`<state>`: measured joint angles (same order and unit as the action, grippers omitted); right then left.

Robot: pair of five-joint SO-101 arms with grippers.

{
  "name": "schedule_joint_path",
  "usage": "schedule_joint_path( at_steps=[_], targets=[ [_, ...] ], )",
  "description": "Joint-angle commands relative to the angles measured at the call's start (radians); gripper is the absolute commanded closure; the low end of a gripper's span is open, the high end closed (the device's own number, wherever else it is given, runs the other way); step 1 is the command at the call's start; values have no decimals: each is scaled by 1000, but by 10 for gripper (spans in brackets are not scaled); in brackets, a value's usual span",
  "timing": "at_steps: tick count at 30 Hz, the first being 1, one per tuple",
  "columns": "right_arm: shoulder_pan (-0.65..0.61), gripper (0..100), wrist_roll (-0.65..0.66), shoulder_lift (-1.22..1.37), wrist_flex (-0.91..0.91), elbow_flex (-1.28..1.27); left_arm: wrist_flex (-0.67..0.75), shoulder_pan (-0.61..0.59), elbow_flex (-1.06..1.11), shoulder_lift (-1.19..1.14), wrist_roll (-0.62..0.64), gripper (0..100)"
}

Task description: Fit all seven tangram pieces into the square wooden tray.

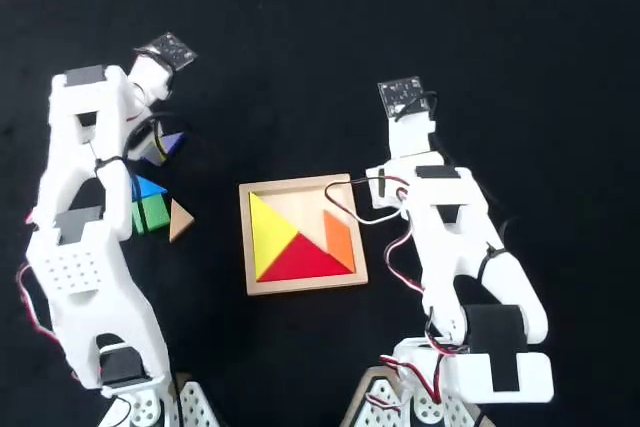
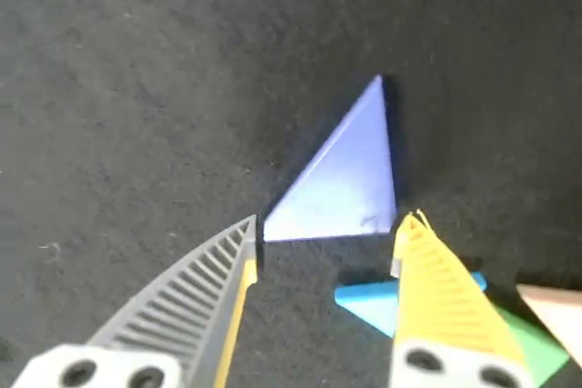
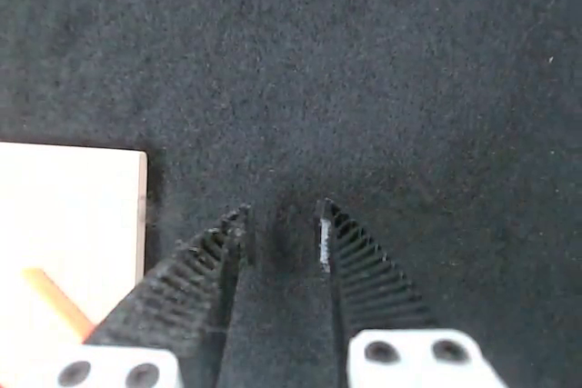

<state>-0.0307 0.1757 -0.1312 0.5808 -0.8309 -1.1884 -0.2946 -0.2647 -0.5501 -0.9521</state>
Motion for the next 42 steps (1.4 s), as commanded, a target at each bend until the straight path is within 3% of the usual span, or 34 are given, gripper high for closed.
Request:
schedule_joint_path(
  at_steps=[1, 12, 24, 29, 36, 42],
  targets=[
    [12, 874, 12, 1, -15, 48, -15, -38, -21, 51, -29, 755],
    [12, 874, 12, 1, -14, 48, 74, -64, -137, -127, 25, 755],
    [12, 874, 12, 2, -18, 48, -121, 5, -280, -244, -29, 755],
    [12, 874, 12, 2, -18, 50, -192, 62, -363, -242, 38, 755],
    [12, 874, 12, 2, -18, 50, -186, 88, -501, -253, 129, 755],
    [12, 874, 12, 2, -18, 50, -161, 79, -504, -255, 127, 755]
  ],
)
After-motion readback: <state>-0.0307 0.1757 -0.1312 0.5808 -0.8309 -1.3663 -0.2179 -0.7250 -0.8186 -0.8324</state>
